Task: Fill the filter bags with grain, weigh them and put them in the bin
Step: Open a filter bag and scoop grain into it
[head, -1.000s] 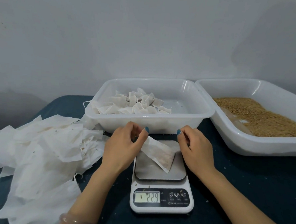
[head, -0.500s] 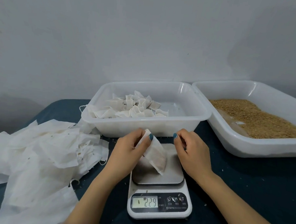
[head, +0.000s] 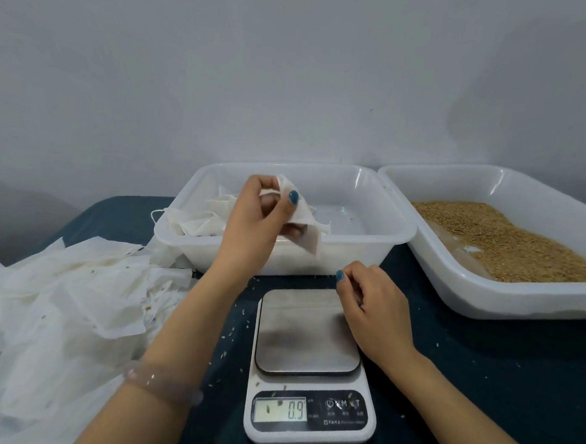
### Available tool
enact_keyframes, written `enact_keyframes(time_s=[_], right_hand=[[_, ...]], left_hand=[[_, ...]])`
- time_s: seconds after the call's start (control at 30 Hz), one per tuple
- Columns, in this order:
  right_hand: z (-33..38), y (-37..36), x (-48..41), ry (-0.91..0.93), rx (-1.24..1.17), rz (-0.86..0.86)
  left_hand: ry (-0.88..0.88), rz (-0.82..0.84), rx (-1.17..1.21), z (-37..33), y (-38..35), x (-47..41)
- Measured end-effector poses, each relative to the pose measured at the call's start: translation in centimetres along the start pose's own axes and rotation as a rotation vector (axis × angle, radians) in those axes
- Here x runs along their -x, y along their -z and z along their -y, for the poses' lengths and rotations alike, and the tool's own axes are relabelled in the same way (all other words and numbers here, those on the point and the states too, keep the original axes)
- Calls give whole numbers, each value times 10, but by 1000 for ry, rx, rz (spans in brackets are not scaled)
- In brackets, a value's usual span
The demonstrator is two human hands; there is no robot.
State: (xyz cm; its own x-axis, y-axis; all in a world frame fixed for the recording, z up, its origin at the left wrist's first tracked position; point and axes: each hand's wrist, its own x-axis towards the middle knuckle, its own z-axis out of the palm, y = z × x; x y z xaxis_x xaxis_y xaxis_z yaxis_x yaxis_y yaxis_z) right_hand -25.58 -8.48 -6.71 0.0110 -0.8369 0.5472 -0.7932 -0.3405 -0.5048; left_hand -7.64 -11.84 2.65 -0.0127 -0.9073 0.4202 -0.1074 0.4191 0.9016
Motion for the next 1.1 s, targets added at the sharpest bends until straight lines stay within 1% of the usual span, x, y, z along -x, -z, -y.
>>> enact_keyframes(time_s=[0.07,0.13,0.27,0.37,0.43,0.57,0.67,0.93,1.1], right_hand=[[-1,1,-1,-4,4,2],[-1,1,-2,-6,1,8],[1,2,-1,16,-15,5],[3,3,-2,37,-6,-2],[3,3,-3,39,-4,-4],[1,2,-3,29,6,3],[1,1,-3,27,6,4],[-1,1,-3,26,2,3],[-1,1,-4,39,6,-4]], left_hand=[[-19,-49,-117,-1,-5,-19],[-40,-90,-182,1,-11,-35],[-41,-40,-328,11,-23,-63],[-7,-23,-530,22,-28,-75],[65,59,-655,31,-27,-81],[223,280,-914,49,-27,-78],[275,332,-1039,55,-26,-75],[203,230,-1240,56,-29,-67],[31,51,-1316,50,-29,-53]])
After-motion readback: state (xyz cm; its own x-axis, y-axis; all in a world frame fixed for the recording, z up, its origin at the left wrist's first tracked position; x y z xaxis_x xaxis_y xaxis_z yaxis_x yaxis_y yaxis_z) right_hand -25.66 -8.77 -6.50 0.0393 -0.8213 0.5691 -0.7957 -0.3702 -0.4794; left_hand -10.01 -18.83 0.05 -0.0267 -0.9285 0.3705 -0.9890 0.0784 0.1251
